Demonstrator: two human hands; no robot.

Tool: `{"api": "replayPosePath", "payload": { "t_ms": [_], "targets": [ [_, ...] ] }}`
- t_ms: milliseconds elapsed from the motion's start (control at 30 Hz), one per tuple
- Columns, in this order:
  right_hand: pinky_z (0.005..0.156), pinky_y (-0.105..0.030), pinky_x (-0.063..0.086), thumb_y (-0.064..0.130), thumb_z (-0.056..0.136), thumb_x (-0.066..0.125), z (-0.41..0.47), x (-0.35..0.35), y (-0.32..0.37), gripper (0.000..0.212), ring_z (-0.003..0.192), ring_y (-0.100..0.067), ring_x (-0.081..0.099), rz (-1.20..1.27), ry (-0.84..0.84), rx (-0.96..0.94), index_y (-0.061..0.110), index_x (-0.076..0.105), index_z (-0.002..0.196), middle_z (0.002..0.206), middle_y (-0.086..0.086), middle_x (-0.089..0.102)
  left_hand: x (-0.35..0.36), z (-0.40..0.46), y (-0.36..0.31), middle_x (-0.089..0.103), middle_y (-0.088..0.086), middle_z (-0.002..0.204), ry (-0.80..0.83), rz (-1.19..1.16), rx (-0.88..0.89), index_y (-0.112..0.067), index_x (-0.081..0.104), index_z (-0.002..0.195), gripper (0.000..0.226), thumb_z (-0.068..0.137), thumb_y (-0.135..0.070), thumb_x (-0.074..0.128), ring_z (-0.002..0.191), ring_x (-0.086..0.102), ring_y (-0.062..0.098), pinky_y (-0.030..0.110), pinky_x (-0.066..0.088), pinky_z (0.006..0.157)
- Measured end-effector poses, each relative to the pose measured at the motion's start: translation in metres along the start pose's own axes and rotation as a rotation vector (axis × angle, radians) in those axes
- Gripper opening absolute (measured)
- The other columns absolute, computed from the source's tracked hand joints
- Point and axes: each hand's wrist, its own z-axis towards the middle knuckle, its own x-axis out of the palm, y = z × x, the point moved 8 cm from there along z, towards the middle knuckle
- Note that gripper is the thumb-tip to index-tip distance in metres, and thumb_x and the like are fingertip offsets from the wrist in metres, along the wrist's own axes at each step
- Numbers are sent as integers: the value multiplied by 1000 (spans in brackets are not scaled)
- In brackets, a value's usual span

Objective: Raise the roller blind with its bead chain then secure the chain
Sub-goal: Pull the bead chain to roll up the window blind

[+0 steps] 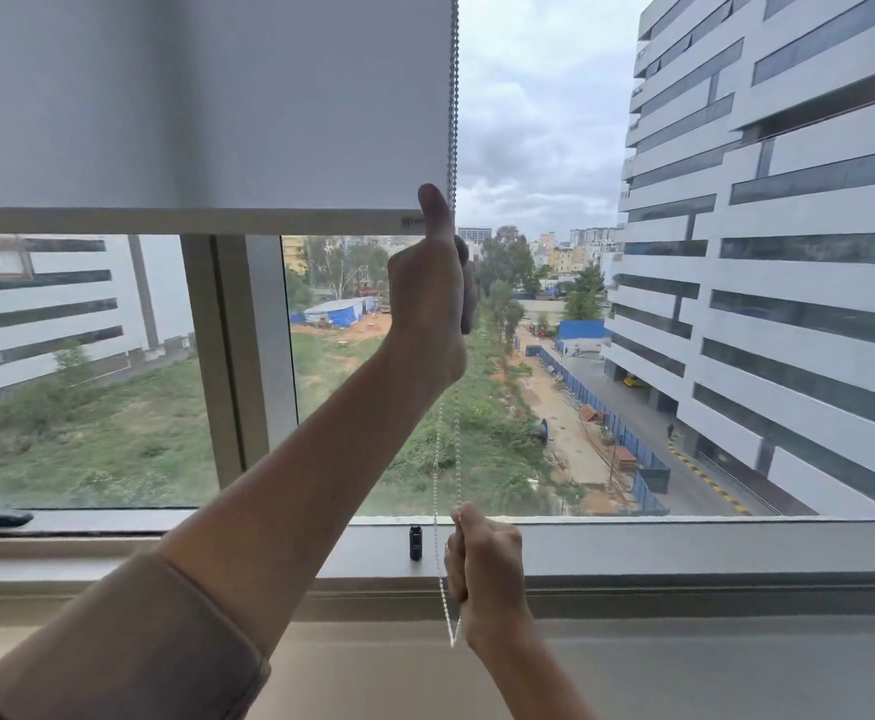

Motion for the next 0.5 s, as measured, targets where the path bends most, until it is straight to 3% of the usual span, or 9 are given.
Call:
{"api": "replayPosePath", "payload": {
  "t_ms": [100, 167, 233, 267, 333, 400, 500],
  "targets": [
    [38, -21, 18, 23, 89, 60, -2, -5, -14, 53, 32, -13, 20, -58, 4, 32, 24, 39, 41, 37, 1, 28, -6, -11, 16, 30, -5, 43, -19, 35, 120, -25, 42, 42, 77, 109, -64, 46, 33, 19, 12, 21, 24, 38],
    [40, -21, 19, 20, 98, 59, -2, -10, -24, 57, 35, -14, 22, -123, 30, 72, 25, 39, 45, 40, 3, 29, -10, -19, 28, 30, -3, 44, -20, 39, 154, -14, 55, 47, 79, 111, -60, 46, 33, 19, 12, 20, 28, 39],
    [42, -23, 20, 17, 102, 60, -2, -11, -29, 61, 40, -11, 23, -191, 67, 99, 26, 37, 46, 46, 4, 29, -15, -27, 37, 28, -5, 44, -35, 55, 164, -2, 74, 79, 71, 110, -60, 47, 33, 19, 10, 24, 21, 41],
    [45, -25, 22, 16, 102, 60, -1, -11, -28, 60, 44, -11, 25, -232, 81, 102, 25, 39, 47, 50, 2, 31, -17, -31, 41, 27, -6, 44, -34, 46, 162, -5, 75, 78, 69, 110, -60, 48, 33, 19, 9, 26, 18, 42],
    [49, -25, 28, 16, 102, 59, 3, -9, -22, 51, 52, -13, 34, -297, 86, 88, 23, 49, 53, 57, -5, 39, -22, -37, 51, 26, -8, 43, -34, 35, 155, -16, 51, 46, 77, 110, -58, 50, 33, 19, 9, 26, 14, 43],
    [54, -22, 36, 20, 99, 59, 7, -6, -5, 34, 57, -15, 44, -286, 77, 53, 17, 62, 65, 61, -6, 53, -27, -44, 60, 25, -8, 44, -47, 43, 152, -27, 34, 50, 69, 109, -57, 51, 34, 18, 9, 23, 14, 43],
    [62, -29, 40, 25, 85, 55, 15, 2, 31, 22, 60, -14, 51, -224, 62, 8, 19, 65, 67, 66, -4, 62, -35, -53, 79, 23, -7, 44, -73, 32, 133, -28, 32, 53, 66, 109, -56, 52, 33, 17, 8, 18, 15, 41]
  ]
}}
